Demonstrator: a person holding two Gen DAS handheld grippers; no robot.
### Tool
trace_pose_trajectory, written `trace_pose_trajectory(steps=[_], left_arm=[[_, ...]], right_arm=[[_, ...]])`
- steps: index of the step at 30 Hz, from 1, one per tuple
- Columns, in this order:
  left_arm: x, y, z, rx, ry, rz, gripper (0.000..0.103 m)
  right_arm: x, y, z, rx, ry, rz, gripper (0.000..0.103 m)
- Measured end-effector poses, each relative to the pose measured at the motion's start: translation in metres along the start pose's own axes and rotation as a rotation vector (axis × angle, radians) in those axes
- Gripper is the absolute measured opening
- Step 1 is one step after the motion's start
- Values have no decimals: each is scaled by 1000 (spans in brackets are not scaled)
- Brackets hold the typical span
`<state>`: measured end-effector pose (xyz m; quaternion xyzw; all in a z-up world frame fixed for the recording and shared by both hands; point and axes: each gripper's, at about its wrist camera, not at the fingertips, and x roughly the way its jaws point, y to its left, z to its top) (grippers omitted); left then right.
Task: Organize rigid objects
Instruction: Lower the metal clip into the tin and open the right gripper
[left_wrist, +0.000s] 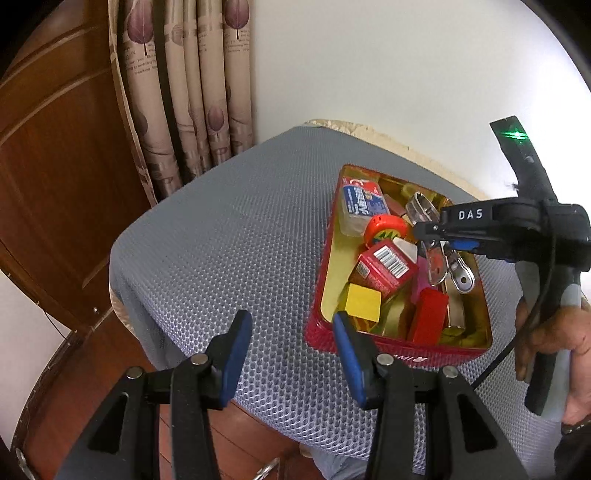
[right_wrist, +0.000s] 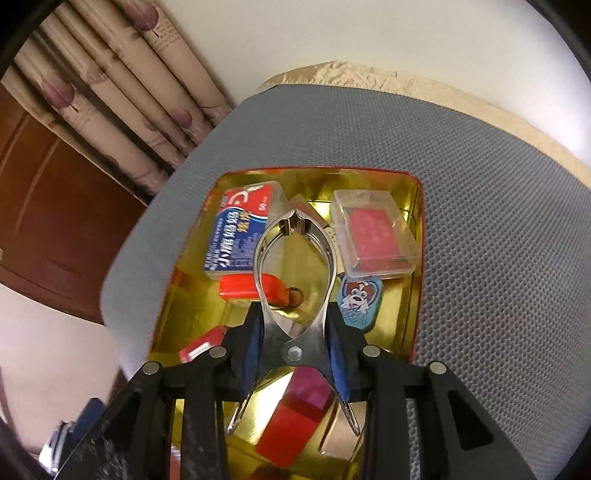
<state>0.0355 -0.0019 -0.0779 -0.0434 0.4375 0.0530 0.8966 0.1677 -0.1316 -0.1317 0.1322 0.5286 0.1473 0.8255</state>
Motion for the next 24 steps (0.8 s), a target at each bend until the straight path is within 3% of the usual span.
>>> trace_pose_trajectory(steps=[12,18,21,24], left_arm=[[2,1,0,-9,21,-7,47],[1,0,0,-5,16,-2,47],[-3,-1,-1,-4,-5,-15,47],[-11,-2,-1,5,-31,-41,47]], right_arm=[[6,-3,-4,30,-37,-39,36],[-36,6,-13,5,-188,-40,52],[-69,25,-37,-61,-320,-106,73],[-99,50,-77,-141,-496,-235,94]])
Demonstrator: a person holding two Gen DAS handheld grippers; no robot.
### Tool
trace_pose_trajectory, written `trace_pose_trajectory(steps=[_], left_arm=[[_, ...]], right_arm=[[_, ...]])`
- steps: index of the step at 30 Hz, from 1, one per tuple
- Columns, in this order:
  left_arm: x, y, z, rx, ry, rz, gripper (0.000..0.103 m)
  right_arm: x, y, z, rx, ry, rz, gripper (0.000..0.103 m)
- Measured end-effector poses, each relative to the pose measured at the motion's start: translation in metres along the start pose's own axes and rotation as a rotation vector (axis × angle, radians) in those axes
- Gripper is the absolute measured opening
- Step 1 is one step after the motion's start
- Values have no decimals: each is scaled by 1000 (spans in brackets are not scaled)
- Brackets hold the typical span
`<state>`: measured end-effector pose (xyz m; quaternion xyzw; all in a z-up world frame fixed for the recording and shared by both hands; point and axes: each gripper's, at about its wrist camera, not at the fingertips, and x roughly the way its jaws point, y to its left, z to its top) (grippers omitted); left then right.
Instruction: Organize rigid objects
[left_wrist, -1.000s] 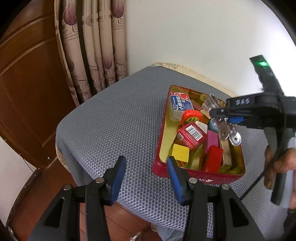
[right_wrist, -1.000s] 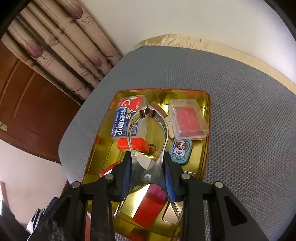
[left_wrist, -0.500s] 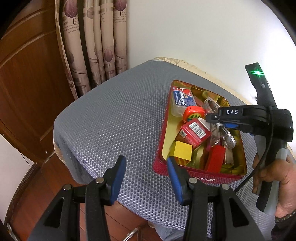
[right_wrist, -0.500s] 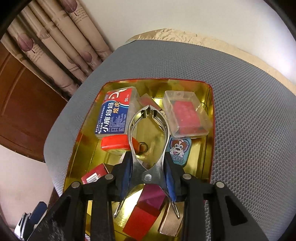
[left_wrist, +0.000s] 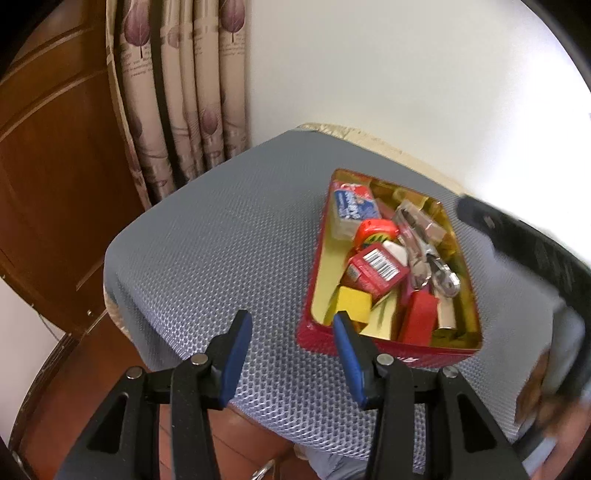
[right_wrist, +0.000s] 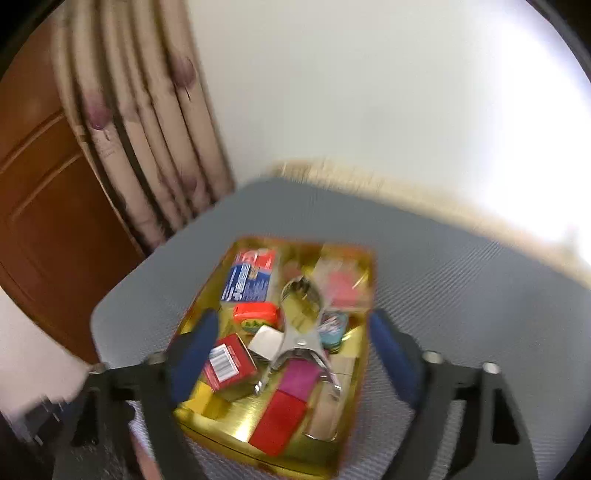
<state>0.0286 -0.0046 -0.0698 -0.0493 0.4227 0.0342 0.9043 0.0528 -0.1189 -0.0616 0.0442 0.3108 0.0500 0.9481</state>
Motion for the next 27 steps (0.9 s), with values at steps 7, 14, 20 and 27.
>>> trace_pose_trajectory(steps=[7,14,20,27], left_arm=[[-33,-10,-2,59,-111,-37,48],[-75,-28,-13,153,-252,-66,56],[-96,-40,-19,210,-290,-93,56],[-103,-32,-20,185,-302,-90,56]], right_arm=[[-68,19,-43,-64,-165,-179,101],[-121,8,-58,5,-224,-260,101],[-157,1,-66,29,-274,-274,102],[-177,4,-74,57,-310,-336,103]])
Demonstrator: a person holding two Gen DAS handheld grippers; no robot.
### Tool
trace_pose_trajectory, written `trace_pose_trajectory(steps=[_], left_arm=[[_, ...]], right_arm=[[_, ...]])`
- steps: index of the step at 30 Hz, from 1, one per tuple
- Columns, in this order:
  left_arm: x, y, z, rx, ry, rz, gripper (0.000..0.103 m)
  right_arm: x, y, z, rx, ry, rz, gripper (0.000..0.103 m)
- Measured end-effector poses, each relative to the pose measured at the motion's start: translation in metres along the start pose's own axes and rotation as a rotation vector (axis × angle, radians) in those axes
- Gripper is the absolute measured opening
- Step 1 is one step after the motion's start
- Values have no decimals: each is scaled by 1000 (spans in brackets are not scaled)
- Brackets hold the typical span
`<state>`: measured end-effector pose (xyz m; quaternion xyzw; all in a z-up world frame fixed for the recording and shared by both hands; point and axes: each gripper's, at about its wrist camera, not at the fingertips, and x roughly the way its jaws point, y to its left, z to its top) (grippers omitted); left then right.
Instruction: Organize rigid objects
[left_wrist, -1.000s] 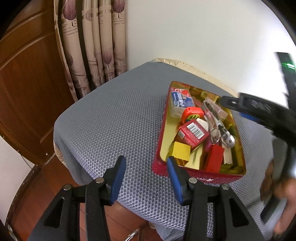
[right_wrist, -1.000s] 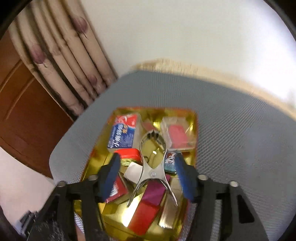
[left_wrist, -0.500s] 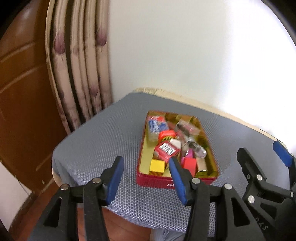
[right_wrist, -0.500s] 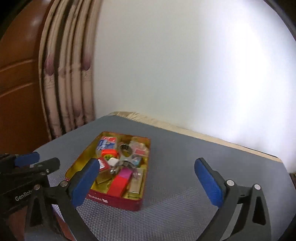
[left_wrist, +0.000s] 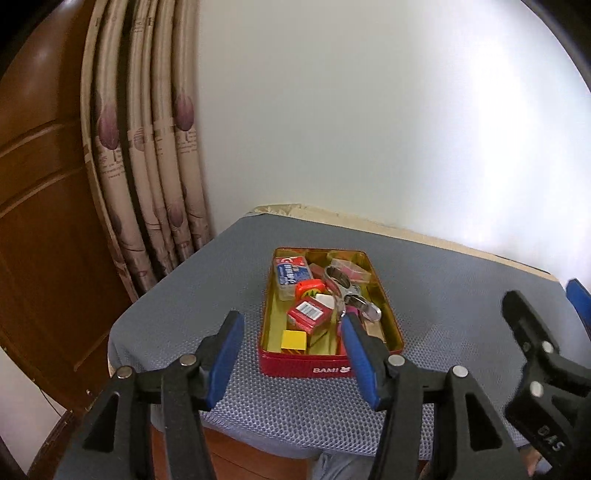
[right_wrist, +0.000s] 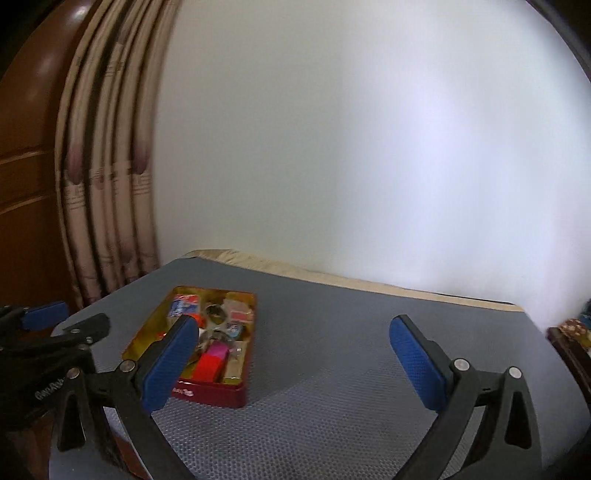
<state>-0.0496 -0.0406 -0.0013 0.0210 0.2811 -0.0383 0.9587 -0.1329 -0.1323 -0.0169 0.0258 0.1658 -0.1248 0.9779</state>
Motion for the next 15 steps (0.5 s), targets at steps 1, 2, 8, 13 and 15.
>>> trace_pose_trajectory(steps=[1,2,8,13,15], left_arm=[[-1,1,-1,-3,-2,11,56],[-1,2,-2,-7,-2,9,56],[1,7,-3,-17,0,2,56],[3,9,-3,-19,4,-10,56],[5,10,-3,-23,13,-15,56]], right_arm=[[-1,1,0,1,5,19,103],[-1,3,0,-3,7,17,103],[0,12,-4,-20,15,29,103],[3,17,-5,-28,16,35,103],[4,18,-5,-25,23,40,103]])
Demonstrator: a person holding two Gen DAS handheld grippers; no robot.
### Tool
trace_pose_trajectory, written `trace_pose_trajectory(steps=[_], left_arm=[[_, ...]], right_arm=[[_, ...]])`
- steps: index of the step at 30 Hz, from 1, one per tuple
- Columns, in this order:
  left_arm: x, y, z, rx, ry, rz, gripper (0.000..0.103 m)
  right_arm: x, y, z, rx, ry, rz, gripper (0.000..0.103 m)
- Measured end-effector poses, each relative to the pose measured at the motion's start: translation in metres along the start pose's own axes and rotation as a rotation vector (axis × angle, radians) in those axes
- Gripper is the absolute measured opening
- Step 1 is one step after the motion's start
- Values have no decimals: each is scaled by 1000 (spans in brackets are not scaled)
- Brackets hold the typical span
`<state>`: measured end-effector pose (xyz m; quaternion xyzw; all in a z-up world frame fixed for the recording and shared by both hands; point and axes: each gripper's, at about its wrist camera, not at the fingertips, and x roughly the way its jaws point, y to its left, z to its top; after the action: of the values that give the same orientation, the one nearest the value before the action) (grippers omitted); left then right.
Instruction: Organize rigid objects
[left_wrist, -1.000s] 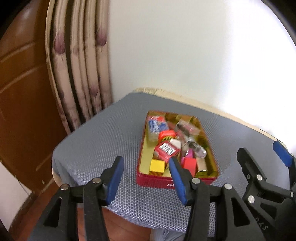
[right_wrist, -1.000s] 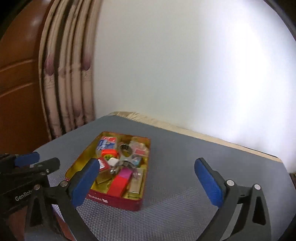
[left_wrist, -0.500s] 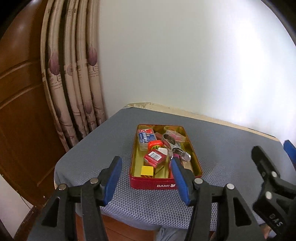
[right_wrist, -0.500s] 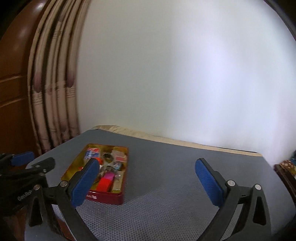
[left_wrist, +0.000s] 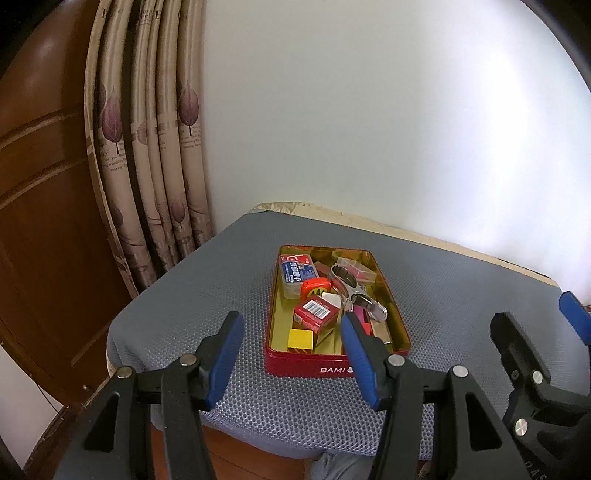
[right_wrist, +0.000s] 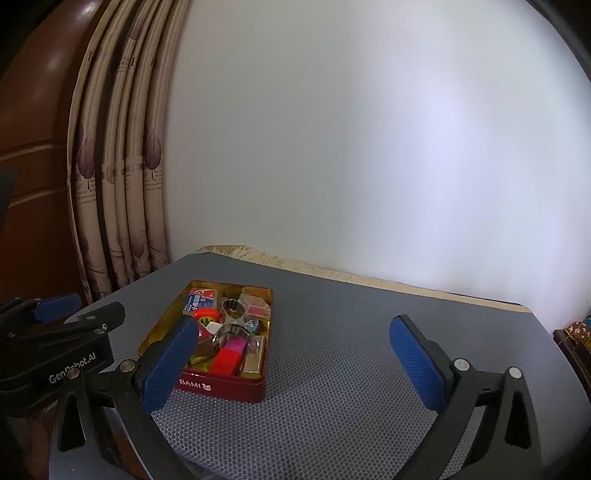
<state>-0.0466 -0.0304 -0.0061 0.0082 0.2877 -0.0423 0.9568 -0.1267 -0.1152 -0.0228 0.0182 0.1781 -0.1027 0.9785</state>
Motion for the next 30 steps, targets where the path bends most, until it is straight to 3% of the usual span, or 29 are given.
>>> trace_pose_trajectory(steps=[14,30], left_arm=[[5,7,1,-34,24,-7,56],[0,12,3,-51,-14,3,56]], right_arm=[[0,3,-2,-13,2,10,103],[4,6,-3,-20,17,18,103]])
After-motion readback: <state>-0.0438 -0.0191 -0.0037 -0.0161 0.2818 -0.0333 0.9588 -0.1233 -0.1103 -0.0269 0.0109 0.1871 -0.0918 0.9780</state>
